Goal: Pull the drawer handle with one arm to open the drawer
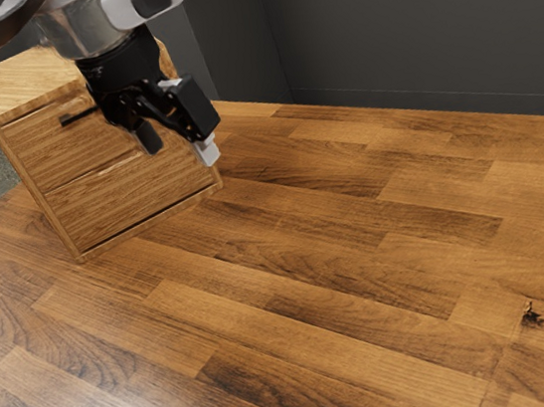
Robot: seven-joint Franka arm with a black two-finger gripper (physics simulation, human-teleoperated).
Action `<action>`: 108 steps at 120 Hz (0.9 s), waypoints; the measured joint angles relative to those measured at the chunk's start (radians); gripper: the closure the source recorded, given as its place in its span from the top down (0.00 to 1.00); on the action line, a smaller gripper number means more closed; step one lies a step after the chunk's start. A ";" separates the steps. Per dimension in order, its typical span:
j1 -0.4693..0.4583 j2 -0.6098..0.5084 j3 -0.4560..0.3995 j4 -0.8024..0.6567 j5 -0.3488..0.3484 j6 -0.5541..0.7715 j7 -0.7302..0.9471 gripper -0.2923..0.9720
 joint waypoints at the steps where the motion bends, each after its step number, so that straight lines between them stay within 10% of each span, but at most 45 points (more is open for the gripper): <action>1: -0.006 0.001 0.001 0.000 0.000 -0.001 -0.001 0.77; 65: -0.347 0.024 0.077 -0.035 0.202 0.058 0.149 0.77; 82: -0.097 0.090 -0.122 -0.076 0.247 0.251 0.289 0.76; 97: 0.482 0.194 -0.111 -0.061 0.256 0.398 0.415 0.77; 108: 0.537 0.214 -0.096 -0.054 0.258 0.482 0.490 0.77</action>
